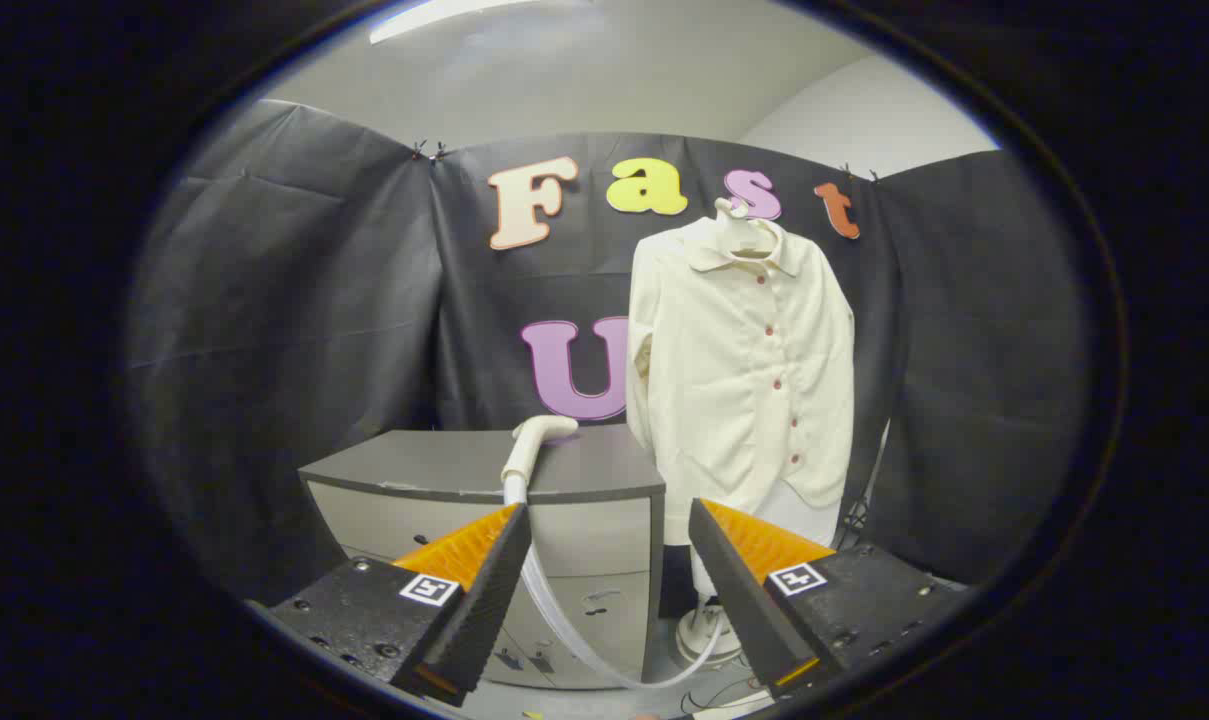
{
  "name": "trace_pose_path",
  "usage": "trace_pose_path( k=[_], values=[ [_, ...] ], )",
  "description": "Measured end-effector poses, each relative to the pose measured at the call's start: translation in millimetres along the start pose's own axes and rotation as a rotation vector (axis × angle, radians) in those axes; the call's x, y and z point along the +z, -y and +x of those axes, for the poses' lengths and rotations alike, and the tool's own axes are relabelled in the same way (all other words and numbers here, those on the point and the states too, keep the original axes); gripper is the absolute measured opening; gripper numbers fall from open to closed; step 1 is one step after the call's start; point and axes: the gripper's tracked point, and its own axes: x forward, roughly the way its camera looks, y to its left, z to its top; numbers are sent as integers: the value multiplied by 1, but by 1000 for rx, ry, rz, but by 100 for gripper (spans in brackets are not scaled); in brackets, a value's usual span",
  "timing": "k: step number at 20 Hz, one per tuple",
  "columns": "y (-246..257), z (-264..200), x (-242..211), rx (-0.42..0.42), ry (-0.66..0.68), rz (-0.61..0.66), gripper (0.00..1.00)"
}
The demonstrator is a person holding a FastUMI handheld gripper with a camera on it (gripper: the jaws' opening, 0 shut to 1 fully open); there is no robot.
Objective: Iron the clothes twice with a garment steamer, once on the left side and once on the right side.
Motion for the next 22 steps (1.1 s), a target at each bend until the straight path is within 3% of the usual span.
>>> trace_pose_path(
  k=[22],
  values=[
    [10,19,-8,-16,-23,18,97]
  ],
)
